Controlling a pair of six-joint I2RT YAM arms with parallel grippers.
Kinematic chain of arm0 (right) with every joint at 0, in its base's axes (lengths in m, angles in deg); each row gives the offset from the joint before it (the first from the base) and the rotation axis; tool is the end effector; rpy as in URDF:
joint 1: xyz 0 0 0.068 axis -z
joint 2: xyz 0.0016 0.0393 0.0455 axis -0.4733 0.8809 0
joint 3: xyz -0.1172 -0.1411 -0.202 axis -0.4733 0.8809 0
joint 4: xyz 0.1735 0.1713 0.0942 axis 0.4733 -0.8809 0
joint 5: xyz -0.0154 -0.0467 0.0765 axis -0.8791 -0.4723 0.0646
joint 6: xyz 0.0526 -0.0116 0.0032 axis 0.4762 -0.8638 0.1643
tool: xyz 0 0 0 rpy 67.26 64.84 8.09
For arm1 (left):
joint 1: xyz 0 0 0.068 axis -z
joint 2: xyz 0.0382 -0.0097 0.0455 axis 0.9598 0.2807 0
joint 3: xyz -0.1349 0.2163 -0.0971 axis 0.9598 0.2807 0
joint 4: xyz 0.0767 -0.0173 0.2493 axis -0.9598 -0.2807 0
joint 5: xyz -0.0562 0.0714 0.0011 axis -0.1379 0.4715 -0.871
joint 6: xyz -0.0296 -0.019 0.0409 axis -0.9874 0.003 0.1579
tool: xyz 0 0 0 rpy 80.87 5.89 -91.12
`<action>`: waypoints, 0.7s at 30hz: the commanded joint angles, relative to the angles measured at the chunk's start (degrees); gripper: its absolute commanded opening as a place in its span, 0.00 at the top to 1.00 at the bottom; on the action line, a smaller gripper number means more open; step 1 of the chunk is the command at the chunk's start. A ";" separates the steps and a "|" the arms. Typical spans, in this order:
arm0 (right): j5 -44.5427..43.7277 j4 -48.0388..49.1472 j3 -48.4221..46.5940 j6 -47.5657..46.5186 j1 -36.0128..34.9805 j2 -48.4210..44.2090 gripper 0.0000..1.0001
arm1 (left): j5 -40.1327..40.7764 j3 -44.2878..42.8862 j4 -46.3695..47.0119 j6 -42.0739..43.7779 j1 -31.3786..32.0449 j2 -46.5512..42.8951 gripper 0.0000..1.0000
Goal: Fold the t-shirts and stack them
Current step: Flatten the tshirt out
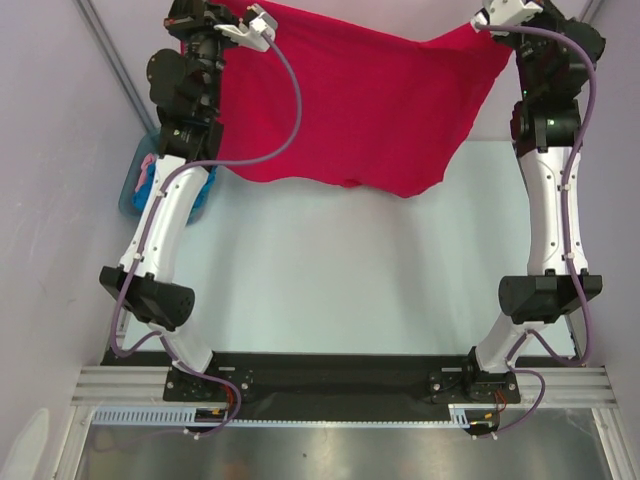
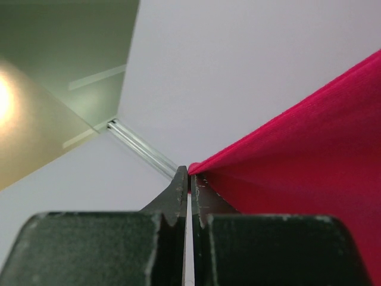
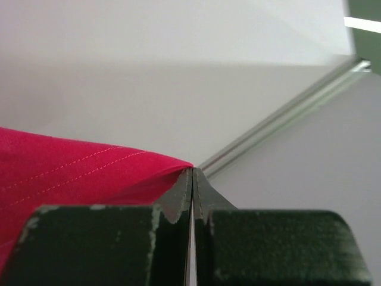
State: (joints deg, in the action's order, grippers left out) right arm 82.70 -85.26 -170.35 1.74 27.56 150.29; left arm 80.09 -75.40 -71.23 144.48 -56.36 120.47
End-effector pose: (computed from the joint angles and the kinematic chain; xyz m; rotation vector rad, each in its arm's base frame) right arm 0.3572 0.0056 0.5814 -0.6721 1.0560 -0.8968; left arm 0.3400 -0.1004 0.5848 0.6433 0.8041 1.0217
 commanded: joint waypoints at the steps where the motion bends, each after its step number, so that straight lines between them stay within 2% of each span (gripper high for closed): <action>1: -5.68 17.83 1.52 -0.97 0.25 -3.00 1.00 | 1.35 0.51 17.15 2.56 0.06 -2.13 1.00; 2: -6.47 23.51 1.79 -1.23 0.16 -2.82 1.00 | 1.18 0.69 19.54 3.44 0.06 -2.04 1.00; 7: -9.38 36.38 1.97 -6.22 -0.10 -1.94 1.00 | 0.30 0.07 30.53 6.69 0.15 -1.42 1.00; 8: -9.56 41.62 2.14 -7.46 -0.28 -1.33 1.00 | -0.05 0.25 31.33 7.22 0.15 -1.60 1.00; 10: -9.12 44.30 0.92 -9.05 -0.36 -0.80 1.00 | -1.10 0.60 34.31 8.63 0.32 -1.68 1.00; 18: -7.71 42.30 -3.57 -9.15 -0.63 -0.09 1.00 | -2.78 1.83 36.79 10.30 0.85 -2.47 1.00; 21: -6.92 38.52 -3.31 -7.48 -0.37 -1.06 1.00 | -3.39 3.41 35.48 9.61 0.94 -3.18 1.00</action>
State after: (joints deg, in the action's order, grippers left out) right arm 76.27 -46.81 -171.97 -6.30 26.99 150.40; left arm 77.95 -72.76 -38.58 153.38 -55.57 120.31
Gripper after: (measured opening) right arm 0.009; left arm 0.010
